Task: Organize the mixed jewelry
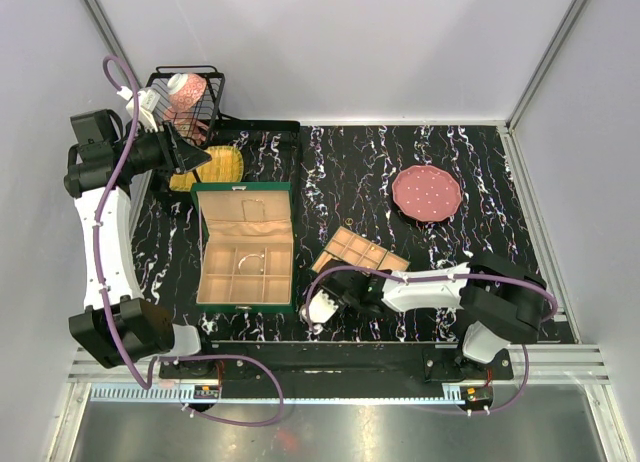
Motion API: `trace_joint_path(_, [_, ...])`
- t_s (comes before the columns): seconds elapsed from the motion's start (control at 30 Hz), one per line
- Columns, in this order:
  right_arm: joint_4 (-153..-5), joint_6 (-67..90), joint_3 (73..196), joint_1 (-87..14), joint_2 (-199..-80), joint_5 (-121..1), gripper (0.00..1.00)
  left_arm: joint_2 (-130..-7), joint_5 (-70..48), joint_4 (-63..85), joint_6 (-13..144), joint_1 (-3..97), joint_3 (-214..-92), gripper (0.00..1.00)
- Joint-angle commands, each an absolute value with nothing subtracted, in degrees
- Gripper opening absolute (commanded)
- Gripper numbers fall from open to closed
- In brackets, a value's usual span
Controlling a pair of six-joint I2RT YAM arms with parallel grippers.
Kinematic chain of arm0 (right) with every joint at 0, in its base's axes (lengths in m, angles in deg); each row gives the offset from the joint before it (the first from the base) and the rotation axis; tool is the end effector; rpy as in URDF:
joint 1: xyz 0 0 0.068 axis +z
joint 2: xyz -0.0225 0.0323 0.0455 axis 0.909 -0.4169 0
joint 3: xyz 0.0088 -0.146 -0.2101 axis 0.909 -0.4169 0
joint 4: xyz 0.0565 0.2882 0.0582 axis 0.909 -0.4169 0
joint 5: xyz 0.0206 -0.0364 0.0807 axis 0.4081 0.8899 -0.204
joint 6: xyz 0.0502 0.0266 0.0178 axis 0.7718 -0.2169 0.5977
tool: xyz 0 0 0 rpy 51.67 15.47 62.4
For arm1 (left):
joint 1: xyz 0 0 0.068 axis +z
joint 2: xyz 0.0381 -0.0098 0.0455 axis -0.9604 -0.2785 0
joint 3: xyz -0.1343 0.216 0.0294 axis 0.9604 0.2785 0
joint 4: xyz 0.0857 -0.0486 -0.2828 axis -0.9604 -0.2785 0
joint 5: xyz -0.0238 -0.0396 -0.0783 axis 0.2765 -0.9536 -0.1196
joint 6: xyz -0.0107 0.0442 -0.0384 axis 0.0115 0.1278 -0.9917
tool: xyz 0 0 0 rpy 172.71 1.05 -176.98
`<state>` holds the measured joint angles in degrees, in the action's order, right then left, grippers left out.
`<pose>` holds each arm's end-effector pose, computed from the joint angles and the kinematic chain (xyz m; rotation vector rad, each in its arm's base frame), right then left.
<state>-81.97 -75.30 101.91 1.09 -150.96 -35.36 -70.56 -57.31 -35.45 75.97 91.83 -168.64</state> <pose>0.1443 0.2991 0.0901 -2.3498 0.8396 -0.4690 0.3138 0.0645 0.4080 0.1993 1.9847 -0.8337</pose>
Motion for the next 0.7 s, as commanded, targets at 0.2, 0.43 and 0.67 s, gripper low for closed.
trace_joint_path(0.2, [-81.3, -86.0, 99.2, 1.4, -152.5, -35.9, 0.00, -70.4, -59.2, -33.5, 74.4, 92.3, -169.7, 0.43])
trace_joint_path(0.43, [-81.2, -84.8, 99.9, 1.4, -152.7, -36.6, 0.00, -70.7, -59.5, -32.7, 73.7, 92.5, -168.9, 0.43])
trace_joint_path(0.67, [-83.4, -82.6, 102.1, 1.8, -153.8, -37.7, 0.00, -70.8, -59.7, -32.7, 74.3, 93.1, -168.3, 0.43])
